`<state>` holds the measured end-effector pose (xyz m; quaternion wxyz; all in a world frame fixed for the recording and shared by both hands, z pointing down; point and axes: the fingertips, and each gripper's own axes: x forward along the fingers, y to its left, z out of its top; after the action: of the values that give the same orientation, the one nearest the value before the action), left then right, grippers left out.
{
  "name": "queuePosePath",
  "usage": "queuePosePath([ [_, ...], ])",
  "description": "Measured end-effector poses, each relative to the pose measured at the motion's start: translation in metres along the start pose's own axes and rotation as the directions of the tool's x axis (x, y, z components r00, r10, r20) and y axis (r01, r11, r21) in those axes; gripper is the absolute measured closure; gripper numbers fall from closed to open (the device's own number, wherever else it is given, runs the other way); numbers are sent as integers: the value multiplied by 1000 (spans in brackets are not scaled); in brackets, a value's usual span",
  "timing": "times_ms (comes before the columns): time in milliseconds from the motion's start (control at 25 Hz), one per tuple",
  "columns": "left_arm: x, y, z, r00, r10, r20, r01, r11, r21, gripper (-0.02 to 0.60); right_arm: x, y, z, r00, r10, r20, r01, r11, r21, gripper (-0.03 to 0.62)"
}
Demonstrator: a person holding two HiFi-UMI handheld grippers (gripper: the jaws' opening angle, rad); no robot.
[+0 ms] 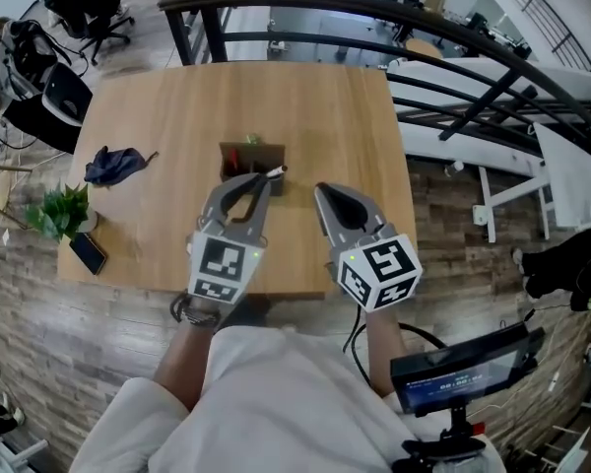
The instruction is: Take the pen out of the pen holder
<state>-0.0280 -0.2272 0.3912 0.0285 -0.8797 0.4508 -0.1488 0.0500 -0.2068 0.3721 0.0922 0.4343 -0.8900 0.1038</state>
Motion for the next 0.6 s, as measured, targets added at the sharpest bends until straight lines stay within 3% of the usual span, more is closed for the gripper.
queuePosePath([
  [600,32,7,-33,992,-74,-99,76,997,18,538,25,-16,-29,997,-24,-70,29,997,69,572],
])
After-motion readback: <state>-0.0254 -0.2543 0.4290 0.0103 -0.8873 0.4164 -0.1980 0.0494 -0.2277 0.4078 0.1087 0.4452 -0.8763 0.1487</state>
